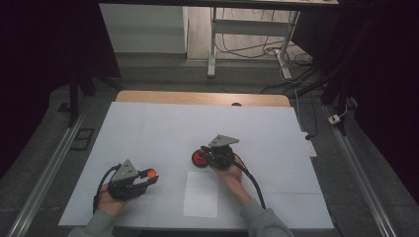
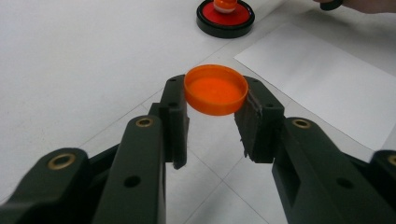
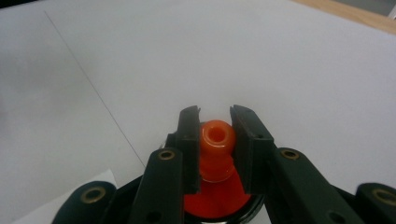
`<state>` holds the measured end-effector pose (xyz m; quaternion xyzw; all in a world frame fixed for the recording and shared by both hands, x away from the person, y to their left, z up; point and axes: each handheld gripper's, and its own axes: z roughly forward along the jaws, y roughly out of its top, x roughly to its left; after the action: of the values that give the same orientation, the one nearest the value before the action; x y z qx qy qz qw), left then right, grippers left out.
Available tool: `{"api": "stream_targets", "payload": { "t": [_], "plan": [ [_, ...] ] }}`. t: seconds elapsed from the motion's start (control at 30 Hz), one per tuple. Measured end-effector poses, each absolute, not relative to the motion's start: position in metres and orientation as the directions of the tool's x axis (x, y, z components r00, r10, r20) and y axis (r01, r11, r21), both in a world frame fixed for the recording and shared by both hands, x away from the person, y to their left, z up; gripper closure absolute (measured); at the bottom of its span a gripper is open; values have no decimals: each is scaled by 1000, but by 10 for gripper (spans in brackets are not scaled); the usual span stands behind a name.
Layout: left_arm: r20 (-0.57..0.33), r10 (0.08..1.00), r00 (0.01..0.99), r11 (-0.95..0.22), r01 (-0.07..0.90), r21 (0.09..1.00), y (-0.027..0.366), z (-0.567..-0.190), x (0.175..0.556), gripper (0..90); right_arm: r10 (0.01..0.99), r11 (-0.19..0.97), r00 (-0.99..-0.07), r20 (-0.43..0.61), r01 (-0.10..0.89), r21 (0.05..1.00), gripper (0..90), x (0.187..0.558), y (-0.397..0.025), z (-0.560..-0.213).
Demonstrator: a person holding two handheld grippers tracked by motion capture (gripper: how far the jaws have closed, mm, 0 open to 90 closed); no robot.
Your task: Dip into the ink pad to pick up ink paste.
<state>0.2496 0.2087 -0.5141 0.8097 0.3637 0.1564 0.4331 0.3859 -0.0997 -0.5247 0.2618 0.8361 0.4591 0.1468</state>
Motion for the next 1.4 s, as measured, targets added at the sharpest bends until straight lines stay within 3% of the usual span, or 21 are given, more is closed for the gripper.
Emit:
{"api": "stream_targets", "payload": {
  "t": [1.4],
  "plan": [
    [-61,727,684,-357,453,817,208,-513,248,647,582,419,-813,-11,288,861,729,382,-101,-531]
  ]
}}
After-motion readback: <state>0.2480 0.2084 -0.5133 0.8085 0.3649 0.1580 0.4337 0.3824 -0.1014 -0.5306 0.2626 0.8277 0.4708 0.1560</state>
